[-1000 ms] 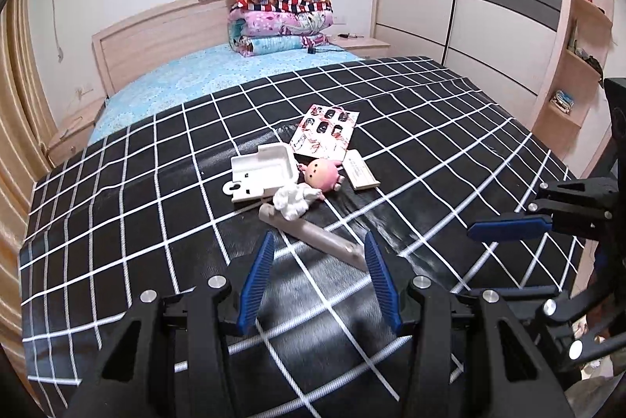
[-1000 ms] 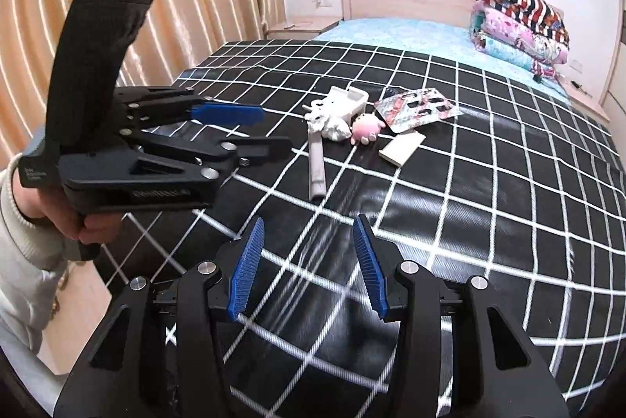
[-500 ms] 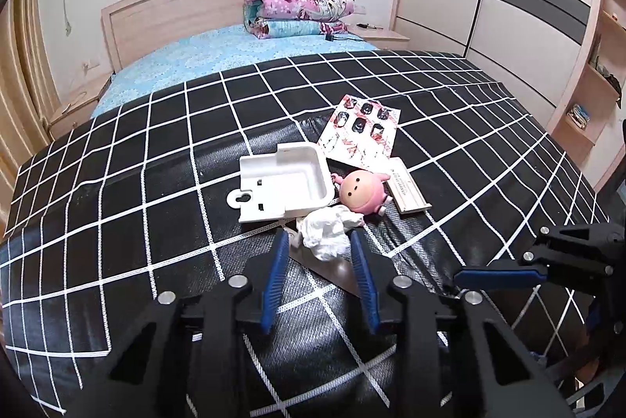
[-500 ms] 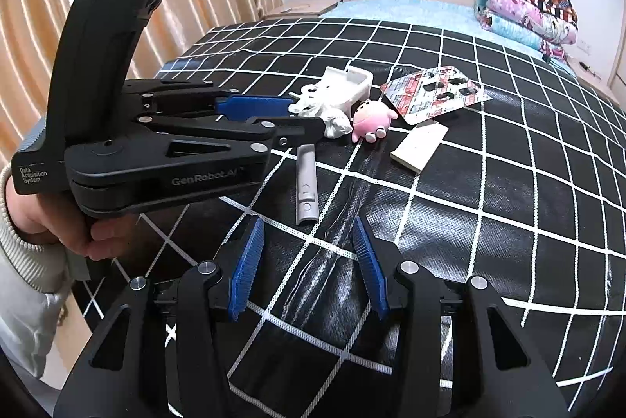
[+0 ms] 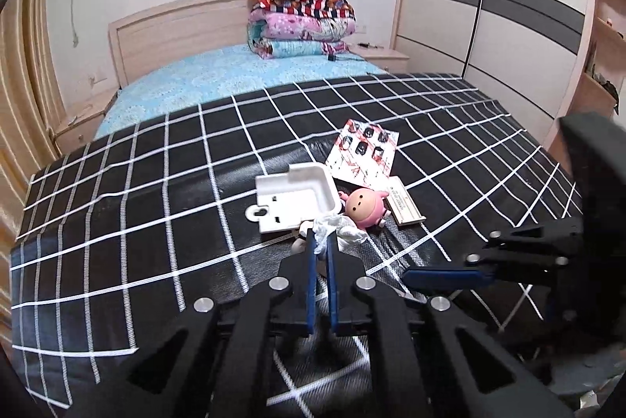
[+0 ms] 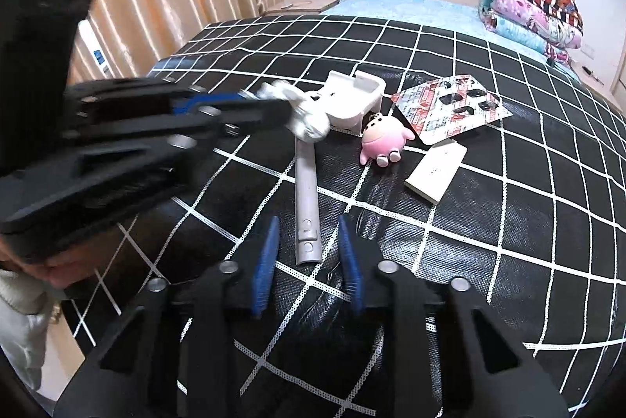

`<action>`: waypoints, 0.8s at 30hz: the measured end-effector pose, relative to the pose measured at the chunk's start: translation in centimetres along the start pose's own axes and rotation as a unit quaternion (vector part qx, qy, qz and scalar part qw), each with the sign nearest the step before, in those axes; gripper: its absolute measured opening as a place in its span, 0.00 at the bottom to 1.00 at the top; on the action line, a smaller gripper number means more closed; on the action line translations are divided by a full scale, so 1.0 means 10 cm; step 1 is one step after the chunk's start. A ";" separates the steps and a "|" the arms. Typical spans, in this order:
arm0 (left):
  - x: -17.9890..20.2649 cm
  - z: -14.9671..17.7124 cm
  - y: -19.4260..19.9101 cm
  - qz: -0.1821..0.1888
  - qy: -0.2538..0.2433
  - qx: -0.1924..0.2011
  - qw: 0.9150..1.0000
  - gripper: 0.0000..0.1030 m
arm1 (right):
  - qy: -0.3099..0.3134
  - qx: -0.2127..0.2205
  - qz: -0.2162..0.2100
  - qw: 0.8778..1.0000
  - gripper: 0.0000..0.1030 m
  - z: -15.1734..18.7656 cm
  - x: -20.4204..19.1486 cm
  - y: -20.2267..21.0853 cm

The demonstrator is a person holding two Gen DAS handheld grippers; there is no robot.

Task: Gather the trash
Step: 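Grasp the crumpled white tissue with the left tool while the right tool grasps the grey stick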

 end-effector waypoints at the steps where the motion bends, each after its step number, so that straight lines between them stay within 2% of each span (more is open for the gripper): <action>1: 0.00 0.00 0.04 -0.002 0.000 0.003 1.000 0.04 | 0.005 0.002 0.007 1.000 0.25 0.01 0.00 0.01; 2: 0.00 0.01 0.09 -0.004 -0.001 0.006 1.000 0.04 | 0.008 0.004 0.013 1.000 0.19 0.02 0.00 0.01; 4: -0.01 0.04 0.20 -0.007 0.000 0.012 1.000 0.04 | 0.005 0.005 0.012 1.000 0.13 0.04 0.02 0.03; 12: 0.09 0.20 0.55 -0.010 0.002 0.028 1.000 0.04 | -0.001 0.012 0.001 1.000 0.13 0.09 0.01 0.15; 24: 0.36 0.38 1.01 -0.012 -0.011 0.047 0.999 0.04 | 0.028 0.033 0.010 0.999 0.12 0.22 -0.16 0.51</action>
Point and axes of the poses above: each gripper's, at about its wrist camera, not at the fingertips, and y roughly against the way its jaws point, x to its right, z to its underside, the point moved 7 cm from there along -y, roughly the way its jaws point, and after that the axes turned 6 degrees about -y, right-handed, at the moved point
